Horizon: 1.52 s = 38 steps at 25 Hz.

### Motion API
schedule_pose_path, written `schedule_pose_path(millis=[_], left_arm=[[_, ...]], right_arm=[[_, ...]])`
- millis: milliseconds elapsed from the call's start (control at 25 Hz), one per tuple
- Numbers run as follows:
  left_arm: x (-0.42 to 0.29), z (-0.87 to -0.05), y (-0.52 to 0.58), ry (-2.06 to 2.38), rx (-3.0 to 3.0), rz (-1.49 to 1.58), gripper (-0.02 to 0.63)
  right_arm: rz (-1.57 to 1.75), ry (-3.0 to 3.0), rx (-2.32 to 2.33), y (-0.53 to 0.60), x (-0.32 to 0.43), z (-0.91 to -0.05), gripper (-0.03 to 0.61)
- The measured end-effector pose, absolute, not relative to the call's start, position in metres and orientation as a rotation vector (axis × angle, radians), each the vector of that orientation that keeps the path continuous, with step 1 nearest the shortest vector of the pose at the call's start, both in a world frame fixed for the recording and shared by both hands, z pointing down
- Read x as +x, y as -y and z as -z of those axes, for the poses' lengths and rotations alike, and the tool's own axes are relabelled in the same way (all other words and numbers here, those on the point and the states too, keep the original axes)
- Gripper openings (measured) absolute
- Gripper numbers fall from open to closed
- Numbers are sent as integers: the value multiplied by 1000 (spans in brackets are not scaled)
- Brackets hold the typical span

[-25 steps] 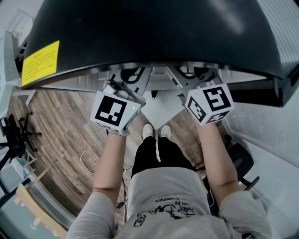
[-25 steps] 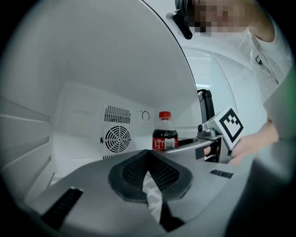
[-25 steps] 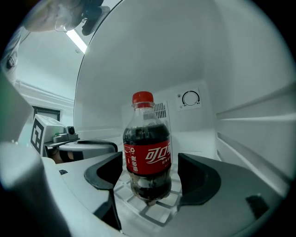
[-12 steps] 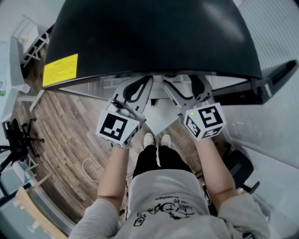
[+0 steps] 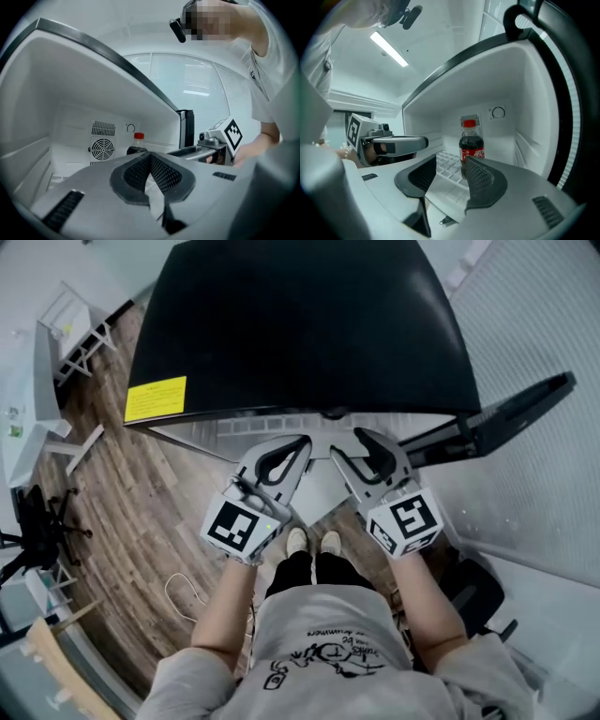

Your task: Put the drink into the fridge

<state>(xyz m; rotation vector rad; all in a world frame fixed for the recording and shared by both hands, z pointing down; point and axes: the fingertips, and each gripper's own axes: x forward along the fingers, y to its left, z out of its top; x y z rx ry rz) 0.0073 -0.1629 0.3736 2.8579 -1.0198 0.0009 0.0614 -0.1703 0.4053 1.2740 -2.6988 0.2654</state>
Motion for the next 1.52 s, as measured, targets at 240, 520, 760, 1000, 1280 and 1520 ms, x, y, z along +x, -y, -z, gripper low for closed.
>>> schedule_pose_path(millis=[240,520,760,1000,1280,1520], left_arm=[[15,-361,125,983,2886,-36,2],[23,-320,97,963,2915,8,2],[13,-291,77,951,2904,59,2],[22,-273,55,899,2971,42,2],[25,-256,24,890,2984,60,2],[23,-249,16,909,2961,69,2]], right_arm=[[-209,2749,1180,137,60,-383,116],[-180,2814,1099,107,54,-348,67],[-157,2868,1040,85,41,-309,52],[-181,2887,1027,63,40,-283,48],[-103,2898,1000,37,44,-254,40],[-121,2897,989,25,42,-250,38]])
